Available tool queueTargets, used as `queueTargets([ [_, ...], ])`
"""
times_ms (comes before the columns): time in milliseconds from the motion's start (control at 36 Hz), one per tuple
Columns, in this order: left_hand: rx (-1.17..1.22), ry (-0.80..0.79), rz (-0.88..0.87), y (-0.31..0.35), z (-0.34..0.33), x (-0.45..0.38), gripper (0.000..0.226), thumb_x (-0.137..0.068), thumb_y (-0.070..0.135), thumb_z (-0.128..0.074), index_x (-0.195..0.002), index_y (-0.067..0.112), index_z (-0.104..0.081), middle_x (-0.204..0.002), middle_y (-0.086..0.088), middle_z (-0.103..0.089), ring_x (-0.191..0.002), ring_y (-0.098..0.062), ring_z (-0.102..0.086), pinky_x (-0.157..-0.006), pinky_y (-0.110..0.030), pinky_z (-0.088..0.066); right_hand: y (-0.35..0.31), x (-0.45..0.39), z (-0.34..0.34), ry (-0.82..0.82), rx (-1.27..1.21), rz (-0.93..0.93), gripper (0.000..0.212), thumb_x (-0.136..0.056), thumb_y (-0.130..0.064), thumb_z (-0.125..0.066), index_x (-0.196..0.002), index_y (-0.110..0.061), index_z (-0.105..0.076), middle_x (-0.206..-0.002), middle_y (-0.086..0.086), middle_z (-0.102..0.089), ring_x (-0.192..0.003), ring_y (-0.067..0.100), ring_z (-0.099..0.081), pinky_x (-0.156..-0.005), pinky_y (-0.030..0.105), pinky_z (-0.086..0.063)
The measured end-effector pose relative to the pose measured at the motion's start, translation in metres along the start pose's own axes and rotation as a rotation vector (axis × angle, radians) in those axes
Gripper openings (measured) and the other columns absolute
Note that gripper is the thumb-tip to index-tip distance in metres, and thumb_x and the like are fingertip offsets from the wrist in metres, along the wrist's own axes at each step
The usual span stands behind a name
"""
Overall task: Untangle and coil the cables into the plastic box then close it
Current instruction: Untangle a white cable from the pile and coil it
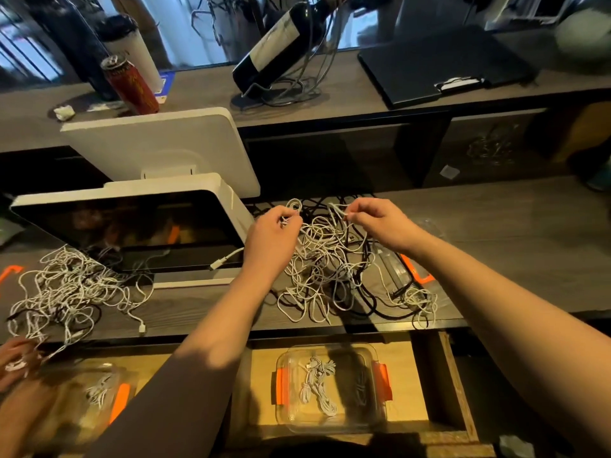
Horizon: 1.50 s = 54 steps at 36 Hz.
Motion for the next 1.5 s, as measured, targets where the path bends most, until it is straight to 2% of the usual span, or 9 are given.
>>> queueTargets([
  [194, 0.0, -0.206, -0.049, 0.008, -0.028, 0.001, 0.037, -0.098, 0.032, -0.053, -0.133, 0.042, -0.053, -0.069, 0.003, -0.059, -0.051, -0.013, -0.046, -0.055, -0.029, -0.038, -0.025, 0.005, -0.02, -0.094, 0.034, 0.095, 0.011, -0.099, -0.023, -0.059, -0.1, -0.023, -0.07, -0.079, -0.009, -0.061, -0.067, 0.001, -0.052, -0.066, 0.022, -0.044],
  [333, 0.005, -0.235, -0.093, 0.009, -0.029, 0.006, 0.018, -0.097, 0.029, -0.053, -0.094, 0.03, -0.071, -0.087, -0.007, -0.071, -0.082, -0.026, -0.065, -0.077, -0.043, -0.052, -0.035, 0.01, -0.021, -0.102, 0.023, 0.109, 0.013, -0.099, -0.023, -0.058, -0.102, -0.022, -0.071, -0.082, -0.004, -0.065, -0.072, 0.005, -0.056, -0.067, 0.023, -0.046],
  [472, -0.033, -0.109, -0.092, -0.002, -0.014, 0.006, 0.029, -0.106, 0.041, -0.037, -0.115, 0.029, -0.061, -0.088, -0.005, -0.065, -0.082, -0.021, -0.06, -0.069, -0.036, -0.043, -0.018, 0.012, -0.009, 0.047, 0.103, -0.037, 0.014, -0.101, -0.025, -0.054, -0.1, -0.022, -0.068, -0.082, -0.002, -0.066, -0.074, 0.013, -0.06, -0.071, 0.033, -0.051],
  [667, 0.025, -0.047, -0.182, -0.002, 0.001, 0.013, 0.027, -0.105, 0.019, -0.032, -0.103, 0.031, -0.056, -0.071, -0.007, -0.058, -0.061, -0.017, -0.049, -0.057, -0.042, -0.043, -0.006, 0.021, -0.016, 0.137, 0.439, -0.17, 0.043, -0.099, -0.031, -0.058, -0.138, -0.018, -0.052, -0.141, 0.005, -0.044, -0.119, 0.022, -0.055, -0.104, 0.037, -0.046],
  [750, 0.108, -0.167, -0.197, 0.006, 0.0, 0.023, 0.018, -0.101, 0.014, -0.036, -0.104, 0.029, -0.046, -0.065, 0.0, -0.045, -0.053, -0.013, -0.039, -0.054, -0.036, -0.035, -0.033, 0.027, -0.015, 0.275, 0.236, 0.001, 0.037, -0.1, -0.027, -0.056, -0.136, -0.019, -0.053, -0.136, 0.0, -0.047, -0.119, 0.011, -0.051, -0.106, 0.035, -0.044],
  [861, 0.221, -0.321, -0.198, 0.012, -0.004, 0.034, 0.02, -0.095, 0.008, -0.039, -0.086, 0.025, -0.039, -0.059, 0.009, -0.037, -0.049, -0.006, -0.03, -0.052, -0.029, -0.028, -0.061, 0.031, -0.052, 0.062, 0.017, 0.134, 0.033, -0.102, -0.025, -0.05, -0.135, -0.023, -0.053, -0.133, -0.007, -0.057, -0.123, 0.004, -0.052, -0.106, 0.03, -0.042],
  [1083, 0.387, -0.169, -0.171, 0.004, 0.022, 0.044, 0.02, -0.087, 0.037, -0.041, -0.075, 0.02, -0.044, -0.059, 0.01, -0.039, -0.055, -0.011, -0.033, -0.057, -0.035, -0.029, -0.083, 0.052, -0.073, 0.025, -0.23, 0.114, 0.027, -0.102, -0.021, -0.051, -0.079, -0.016, -0.064, -0.074, 0.008, -0.055, -0.066, 0.017, -0.053, -0.062, 0.026, -0.047],
  [1222, 0.08, -0.018, -0.161, -0.023, 0.033, 0.046, 0.068, -0.101, 0.057, -0.035, -0.052, 0.015, -0.053, -0.046, -0.001, -0.05, -0.053, -0.018, -0.05, -0.071, -0.035, -0.04, -0.081, 0.065, -0.07, 0.153, -0.297, 0.09, 0.03, -0.103, -0.026, -0.05, -0.077, -0.019, -0.062, -0.062, -0.002, -0.049, -0.059, 0.017, -0.047, -0.059, 0.034, -0.043],
  [1500, 0.348, -0.283, -0.031, -0.049, 0.013, 0.073, 0.064, -0.102, 0.054, -0.038, -0.056, 0.011, -0.043, -0.056, -0.007, -0.03, -0.058, -0.023, -0.029, -0.06, -0.033, -0.029, -0.052, 0.094, -0.067, 0.225, -0.414, -0.086, 0.031, -0.105, -0.025, -0.047, -0.082, -0.01, -0.063, -0.053, -0.006, -0.039, -0.048, 0.01, -0.036, -0.045, 0.025, -0.035],
])
Point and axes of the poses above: each hand's wrist, its own x-axis away from the middle knuckle, its own z-axis out of the back of the hand, y = z × x, the point moved 8 cm from there along -x, towards the middle knuckle
